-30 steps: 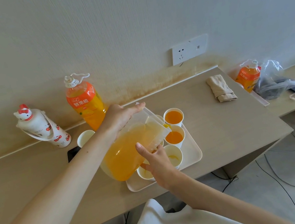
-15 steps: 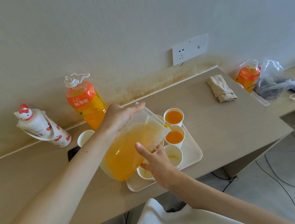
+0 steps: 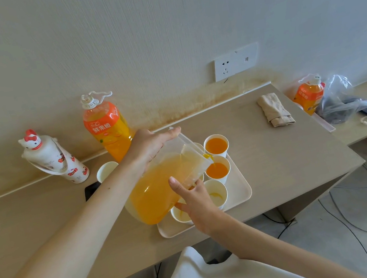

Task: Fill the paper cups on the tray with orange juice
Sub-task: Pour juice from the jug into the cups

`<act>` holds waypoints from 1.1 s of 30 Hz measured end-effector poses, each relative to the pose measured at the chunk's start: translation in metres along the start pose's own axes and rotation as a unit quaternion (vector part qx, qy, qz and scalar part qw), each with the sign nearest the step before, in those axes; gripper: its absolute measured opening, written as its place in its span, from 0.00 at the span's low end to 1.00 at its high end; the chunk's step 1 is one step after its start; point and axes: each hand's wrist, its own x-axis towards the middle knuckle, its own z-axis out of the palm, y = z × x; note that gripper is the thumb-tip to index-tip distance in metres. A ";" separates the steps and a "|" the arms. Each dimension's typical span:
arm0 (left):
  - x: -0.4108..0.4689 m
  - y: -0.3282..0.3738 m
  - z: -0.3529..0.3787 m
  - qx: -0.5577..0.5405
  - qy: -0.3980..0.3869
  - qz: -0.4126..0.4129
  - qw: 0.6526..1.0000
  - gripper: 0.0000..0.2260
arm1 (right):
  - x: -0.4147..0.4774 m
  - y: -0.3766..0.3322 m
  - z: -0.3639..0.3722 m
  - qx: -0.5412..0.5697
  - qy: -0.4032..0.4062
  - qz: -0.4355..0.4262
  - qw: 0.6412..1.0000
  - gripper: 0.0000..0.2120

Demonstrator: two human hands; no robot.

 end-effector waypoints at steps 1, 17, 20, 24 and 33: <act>0.000 0.000 0.000 0.001 0.001 0.000 1.000 0.37 | 0.000 0.000 0.000 0.001 0.000 0.001 1.000 0.44; -0.001 0.000 0.000 0.008 0.004 0.003 1.000 0.36 | -0.001 0.000 0.000 0.007 -0.004 0.002 1.000 0.46; -0.002 0.000 0.000 0.007 0.009 0.007 1.000 0.36 | 0.000 0.001 0.000 0.011 -0.003 0.006 1.000 0.48; -0.003 0.000 0.001 0.012 0.003 0.007 1.000 0.35 | 0.000 0.002 -0.001 0.007 -0.005 0.005 1.000 0.49; -0.002 0.000 -0.001 0.003 0.009 0.004 1.000 0.34 | 0.000 0.001 -0.001 0.012 -0.009 0.004 1.000 0.45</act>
